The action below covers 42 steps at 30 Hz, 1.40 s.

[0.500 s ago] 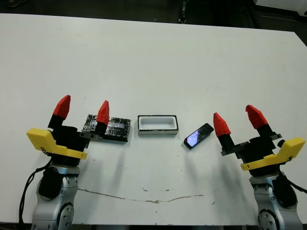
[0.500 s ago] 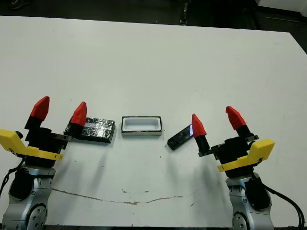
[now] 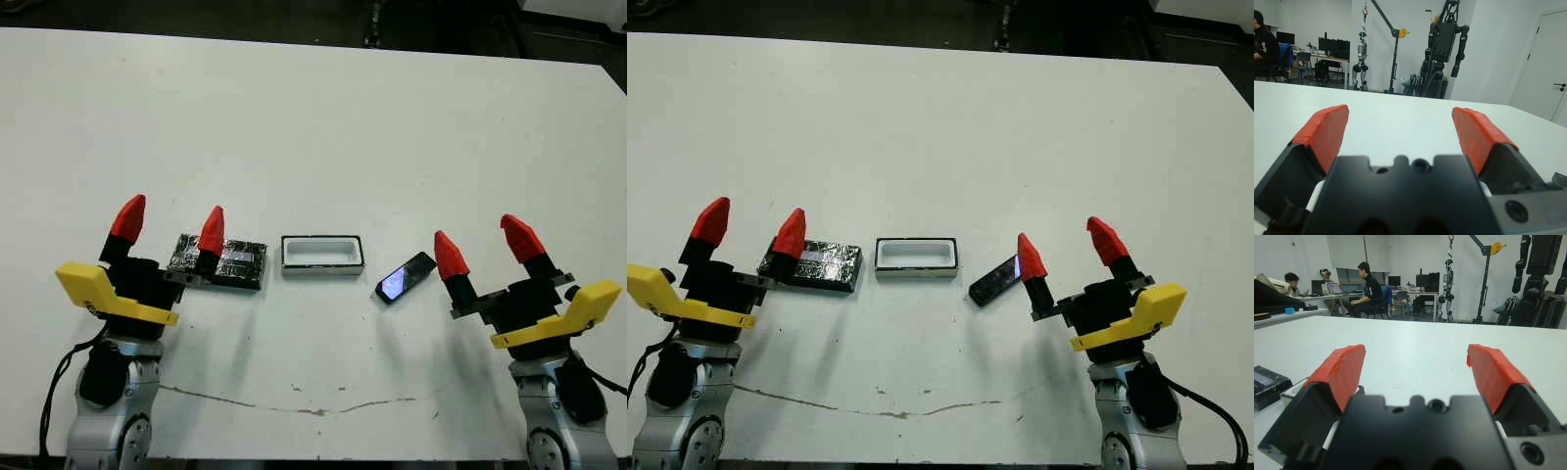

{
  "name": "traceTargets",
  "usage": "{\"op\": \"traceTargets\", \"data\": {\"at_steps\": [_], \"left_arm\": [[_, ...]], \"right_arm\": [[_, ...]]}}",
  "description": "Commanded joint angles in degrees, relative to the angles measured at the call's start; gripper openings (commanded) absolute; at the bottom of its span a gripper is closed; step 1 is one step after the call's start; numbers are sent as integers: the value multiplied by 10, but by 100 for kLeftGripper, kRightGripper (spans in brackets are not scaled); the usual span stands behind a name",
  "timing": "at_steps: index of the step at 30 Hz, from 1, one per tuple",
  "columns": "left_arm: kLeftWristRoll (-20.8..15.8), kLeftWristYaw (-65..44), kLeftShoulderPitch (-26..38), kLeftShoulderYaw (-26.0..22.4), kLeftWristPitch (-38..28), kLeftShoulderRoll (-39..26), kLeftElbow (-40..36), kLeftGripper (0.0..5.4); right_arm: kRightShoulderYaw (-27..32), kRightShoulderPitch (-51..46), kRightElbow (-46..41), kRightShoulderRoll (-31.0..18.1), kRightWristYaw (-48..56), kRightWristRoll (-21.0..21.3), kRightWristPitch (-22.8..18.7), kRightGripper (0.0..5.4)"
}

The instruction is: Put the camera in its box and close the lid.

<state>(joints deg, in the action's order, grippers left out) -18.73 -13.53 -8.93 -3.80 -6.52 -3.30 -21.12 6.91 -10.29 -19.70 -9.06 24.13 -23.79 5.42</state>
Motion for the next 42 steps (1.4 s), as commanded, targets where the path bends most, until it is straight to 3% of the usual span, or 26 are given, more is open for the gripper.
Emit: {"op": "traceTargets", "data": {"at_steps": [1, 4, 8, 13, 18, 22, 30, 33, 42], "left_arm": [[2, 1, -8, 2, 1, 1, 1, 538], [-2, -1, -10, 2, -2, 2, 2, 538], [0, 2, -13, 4, -1, 5, 2, 538], [10, 6, -15, 9, -2, 9, 1, 538], [11, 7, -19, 10, -8, 14, 4, 538], [12, 7, -21, 10, -10, 14, 3, 538], [17, 13, -27, 13, -9, 14, -2, 538], [11, 10, -28, 14, -5, 12, -3, 538], [8, 14, -33, 16, -2, 12, -8, 538]], "right_arm": [[31, 38, 10, -74, 42, -12, -30, 540], [56, 121, 54, -186, 137, -47, -90, 540], [45, 253, 146, -312, 260, -58, -168, 540], [-36, 402, 276, -368, 414, -5, -154, 540], [-136, 502, 352, -380, 551, 91, -74, 540], [-202, 557, 374, -371, 617, 155, -35, 540], [-290, 604, 398, -326, 680, 219, -52, 540], [-299, 598, 402, -311, 682, 223, -81, 540], [-314, 577, 407, -283, 673, 239, -69, 540]]}}
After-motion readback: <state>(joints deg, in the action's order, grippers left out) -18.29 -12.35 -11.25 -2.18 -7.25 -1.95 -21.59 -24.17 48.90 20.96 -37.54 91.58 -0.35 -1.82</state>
